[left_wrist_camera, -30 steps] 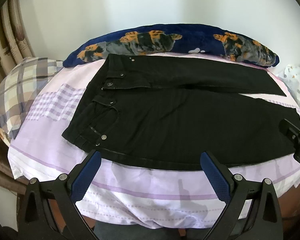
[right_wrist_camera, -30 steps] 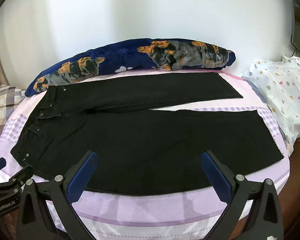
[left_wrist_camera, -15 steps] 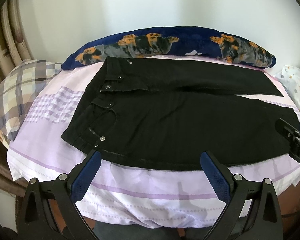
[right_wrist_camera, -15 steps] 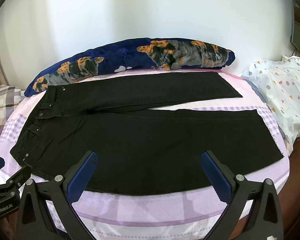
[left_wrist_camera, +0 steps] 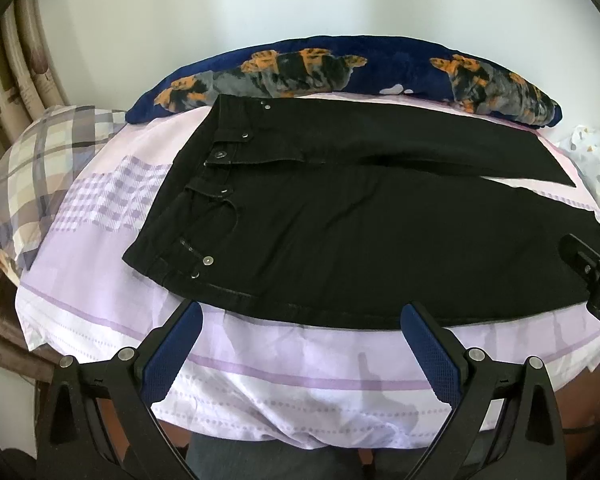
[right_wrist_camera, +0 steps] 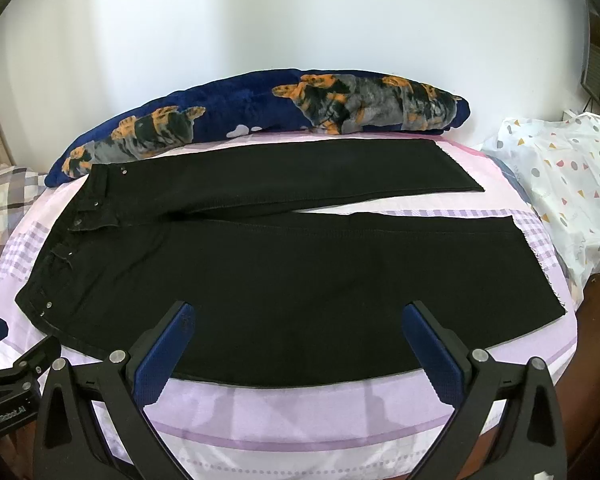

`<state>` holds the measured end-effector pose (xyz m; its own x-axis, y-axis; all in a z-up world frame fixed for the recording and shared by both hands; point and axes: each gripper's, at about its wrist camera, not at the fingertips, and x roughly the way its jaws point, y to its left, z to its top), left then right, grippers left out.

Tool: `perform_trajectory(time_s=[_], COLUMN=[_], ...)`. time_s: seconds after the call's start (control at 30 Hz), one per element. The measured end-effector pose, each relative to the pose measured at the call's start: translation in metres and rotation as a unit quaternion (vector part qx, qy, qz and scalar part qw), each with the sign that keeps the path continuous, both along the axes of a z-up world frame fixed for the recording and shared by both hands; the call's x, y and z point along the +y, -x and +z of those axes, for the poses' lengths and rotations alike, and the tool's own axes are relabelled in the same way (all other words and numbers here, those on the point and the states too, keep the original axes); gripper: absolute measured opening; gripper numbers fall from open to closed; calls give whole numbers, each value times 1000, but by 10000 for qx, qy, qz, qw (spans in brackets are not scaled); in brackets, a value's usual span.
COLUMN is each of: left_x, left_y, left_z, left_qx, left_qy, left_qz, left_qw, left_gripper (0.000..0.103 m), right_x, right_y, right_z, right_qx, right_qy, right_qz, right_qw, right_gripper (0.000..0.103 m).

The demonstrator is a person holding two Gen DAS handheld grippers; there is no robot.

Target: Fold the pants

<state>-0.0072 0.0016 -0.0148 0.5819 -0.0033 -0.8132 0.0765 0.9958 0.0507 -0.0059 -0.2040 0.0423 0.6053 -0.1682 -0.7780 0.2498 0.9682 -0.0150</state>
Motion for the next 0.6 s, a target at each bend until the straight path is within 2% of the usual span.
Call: perform_trajectory(time_s=[0.6], left_x=[1], left_y=[-4], left_z=[-8], left_qx=[204], left_qy=[-32], left_qz=[1], left_qw=[9998], left_gripper=[99], right_x=[-1], right_y=[-1], right_z=[-7], right_qx=[145], right_qy=[-2], right_qz=[-21], right_qw=[9999], right_gripper=[103])
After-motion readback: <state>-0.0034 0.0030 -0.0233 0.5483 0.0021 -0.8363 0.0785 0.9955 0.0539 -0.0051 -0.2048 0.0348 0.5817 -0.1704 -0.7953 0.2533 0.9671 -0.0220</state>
